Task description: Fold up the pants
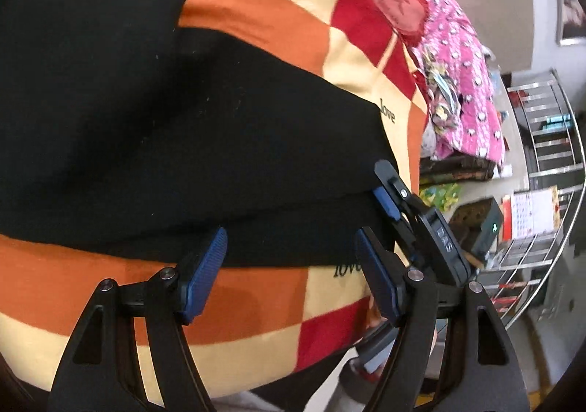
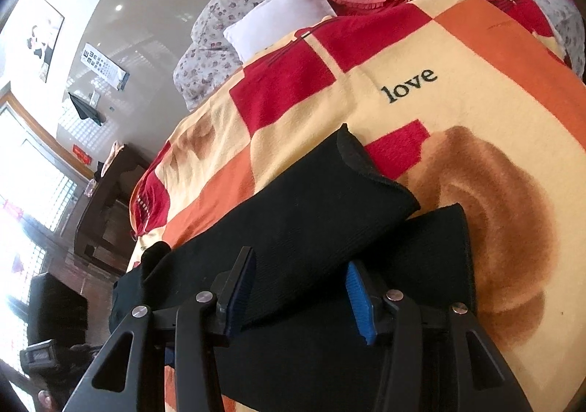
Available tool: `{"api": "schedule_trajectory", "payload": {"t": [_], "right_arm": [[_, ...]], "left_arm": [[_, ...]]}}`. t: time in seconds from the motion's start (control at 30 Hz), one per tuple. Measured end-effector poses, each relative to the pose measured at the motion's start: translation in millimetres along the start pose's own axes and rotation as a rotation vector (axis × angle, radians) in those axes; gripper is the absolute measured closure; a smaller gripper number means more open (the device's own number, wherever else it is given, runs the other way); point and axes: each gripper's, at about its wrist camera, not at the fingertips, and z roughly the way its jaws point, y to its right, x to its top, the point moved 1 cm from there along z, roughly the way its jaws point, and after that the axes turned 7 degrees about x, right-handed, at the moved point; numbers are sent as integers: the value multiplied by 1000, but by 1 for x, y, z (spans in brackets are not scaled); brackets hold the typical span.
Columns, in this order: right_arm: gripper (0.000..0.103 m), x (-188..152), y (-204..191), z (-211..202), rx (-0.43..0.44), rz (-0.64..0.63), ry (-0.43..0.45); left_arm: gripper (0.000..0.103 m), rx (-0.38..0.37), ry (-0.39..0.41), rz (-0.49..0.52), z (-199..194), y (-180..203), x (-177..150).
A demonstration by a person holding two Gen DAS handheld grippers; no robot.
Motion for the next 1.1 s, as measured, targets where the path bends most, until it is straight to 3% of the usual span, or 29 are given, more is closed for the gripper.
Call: {"api": "schedule_trajectory", "payload": {"t": [0.43,0.5,0.53,0.57,0.63,0.73,0.97,1.1], "right_arm": [[55,4,4,5,47,17,45],[65,4,4,6,43,18,55],[81,4,7,7,47,32,61],[90,3,8,8,50,38,62],[93,-1,9,8,45,41,67],[98,-5,1,-2,54,7,88],[98,-17,-22,-52,35,-77,136],[98,-32,-17,-63,-14,-93,104]], "left_arm": [[28,51,90,-37,10,10,12],[29,33,94,-42,12,10,14],[35,27,96,-42,12,9,14],[59,33,97,-40,13,8,16],[89,55,63,-36,20,2,19],[93,17,46,-54,22,-9,21],[95,6,48,81,1,10,-4],[95,49,61,139,3,17,-18]]}}
